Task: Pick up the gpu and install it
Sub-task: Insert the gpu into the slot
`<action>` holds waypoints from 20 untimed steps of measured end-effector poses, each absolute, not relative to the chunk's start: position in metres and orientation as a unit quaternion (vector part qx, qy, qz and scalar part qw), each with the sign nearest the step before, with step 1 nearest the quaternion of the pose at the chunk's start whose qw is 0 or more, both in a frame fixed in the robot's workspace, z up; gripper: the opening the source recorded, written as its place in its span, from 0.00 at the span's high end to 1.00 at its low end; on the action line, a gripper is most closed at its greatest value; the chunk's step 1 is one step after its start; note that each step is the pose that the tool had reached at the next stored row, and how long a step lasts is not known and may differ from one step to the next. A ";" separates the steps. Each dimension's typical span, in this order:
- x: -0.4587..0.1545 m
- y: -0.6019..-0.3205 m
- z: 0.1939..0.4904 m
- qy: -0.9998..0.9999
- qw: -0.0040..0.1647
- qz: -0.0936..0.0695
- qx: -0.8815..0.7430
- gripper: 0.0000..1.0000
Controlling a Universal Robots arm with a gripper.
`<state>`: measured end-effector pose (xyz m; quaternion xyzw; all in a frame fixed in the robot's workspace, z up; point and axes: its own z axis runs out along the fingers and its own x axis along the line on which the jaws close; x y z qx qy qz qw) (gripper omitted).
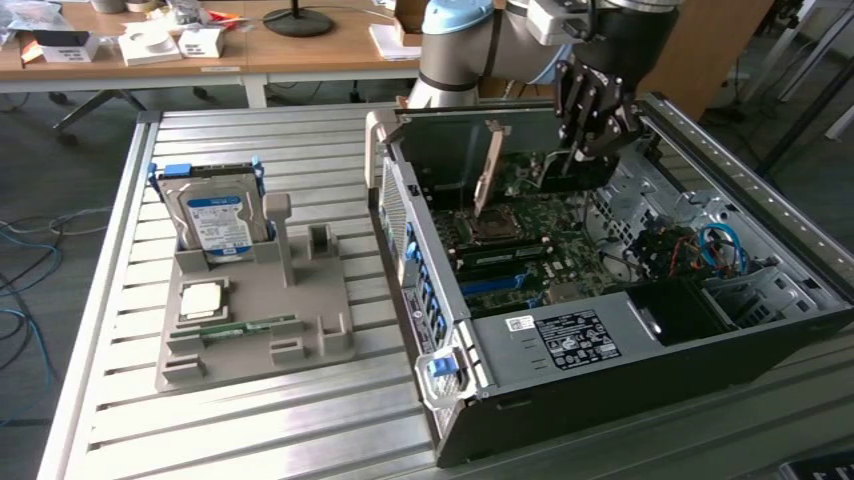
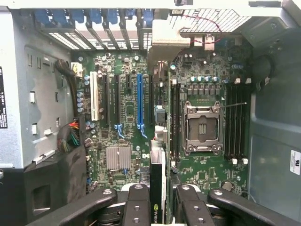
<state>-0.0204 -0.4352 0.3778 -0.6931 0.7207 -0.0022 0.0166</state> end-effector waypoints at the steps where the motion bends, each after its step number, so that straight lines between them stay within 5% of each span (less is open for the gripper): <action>1: -0.020 -0.435 0.376 0.721 0.017 -0.002 -0.693 0.74; 20: -0.022 -0.452 0.367 0.721 0.017 -0.002 -0.693 0.74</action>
